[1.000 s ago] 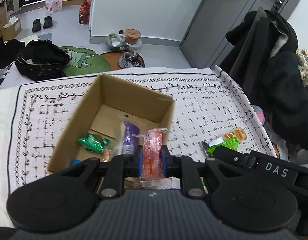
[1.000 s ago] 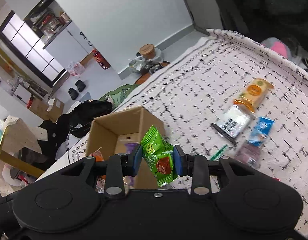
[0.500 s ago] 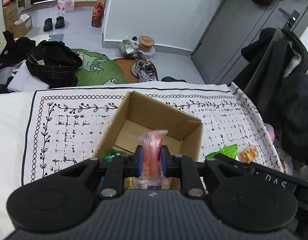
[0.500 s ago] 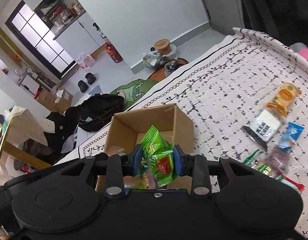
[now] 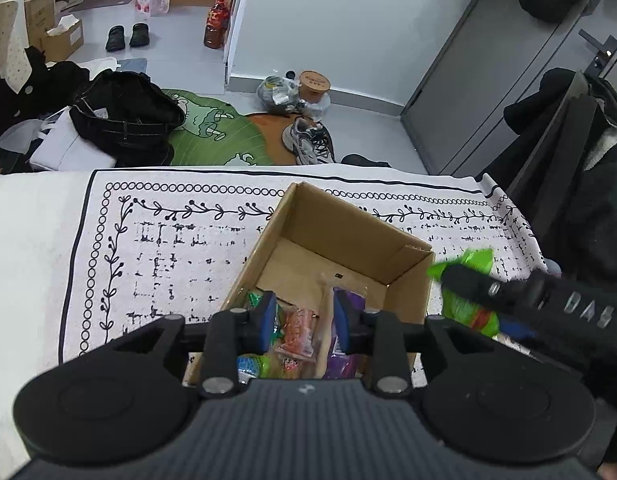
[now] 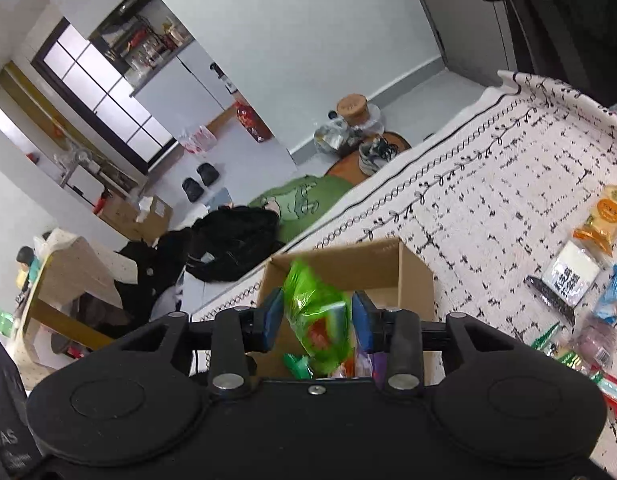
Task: Organize snacks
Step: 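Carry both snacks over the box and open both tools to drop them, then move both tools back toward the snack pile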
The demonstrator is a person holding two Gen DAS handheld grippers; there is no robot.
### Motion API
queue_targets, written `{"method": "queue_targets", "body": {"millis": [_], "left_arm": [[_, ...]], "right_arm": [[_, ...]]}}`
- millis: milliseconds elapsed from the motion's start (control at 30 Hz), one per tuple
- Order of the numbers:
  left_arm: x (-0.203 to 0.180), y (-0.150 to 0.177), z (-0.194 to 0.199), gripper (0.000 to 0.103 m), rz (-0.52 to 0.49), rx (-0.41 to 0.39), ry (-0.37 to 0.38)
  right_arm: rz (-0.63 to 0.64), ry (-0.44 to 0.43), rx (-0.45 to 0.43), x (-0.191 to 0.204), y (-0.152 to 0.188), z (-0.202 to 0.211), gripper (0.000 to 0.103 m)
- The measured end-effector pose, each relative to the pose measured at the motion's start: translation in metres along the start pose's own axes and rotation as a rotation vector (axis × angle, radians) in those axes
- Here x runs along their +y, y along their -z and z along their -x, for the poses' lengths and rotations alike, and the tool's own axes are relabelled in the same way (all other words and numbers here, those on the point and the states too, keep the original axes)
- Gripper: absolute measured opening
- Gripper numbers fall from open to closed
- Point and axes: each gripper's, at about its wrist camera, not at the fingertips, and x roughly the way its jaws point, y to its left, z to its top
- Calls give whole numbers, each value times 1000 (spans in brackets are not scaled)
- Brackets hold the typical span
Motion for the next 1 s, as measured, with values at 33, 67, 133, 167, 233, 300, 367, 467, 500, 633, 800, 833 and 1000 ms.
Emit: {"method": "queue_targets", "body": {"millis": [33, 67, 133, 167, 233, 300, 367, 467, 500, 633, 800, 833, 1000], "left_arm": [[0, 0, 0, 35, 1, 2, -1], [1, 1, 1, 39, 1, 4, -2], [0, 2, 2, 45, -1, 9, -5], [-1, 3, 2, 48, -1, 11, -10], [-3, 5, 2, 50, -5, 17, -22], [-5, 7, 1, 52, -7, 27, -26], [-7, 10, 1, 58, -3, 33, -18], [-12, 14, 3, 62, -9, 30, -13], [-15, 16, 3, 63, -12, 29, -11], [-24, 21, 7, 73, -22, 18, 3], [-39, 29, 12, 92, -55, -2, 21], [-42, 31, 13, 96, -61, -5, 28], [-56, 38, 17, 103, -97, -18, 52]], "right_arm": [[-6, 4, -1, -2, 0, 2, 51], [-11, 11, -1, -5, 1, 3, 52], [-15, 35, 3, -11, 2, 6, 59], [-15, 46, 3, -13, 3, 7, 61], [-10, 67, -1, -20, 7, 13, 70], [-2, 80, -1, -27, 10, 20, 76], [8, 97, 2, -34, 12, 26, 80], [24, 118, 6, -42, 15, 34, 84], [28, 124, 3, -45, 15, 38, 86], [37, 148, -5, -54, 17, 52, 97], [33, 172, -12, -66, 20, 67, 103], [32, 178, -13, -69, 20, 70, 103], [-2, 163, 3, -86, 23, 83, 103]]}}
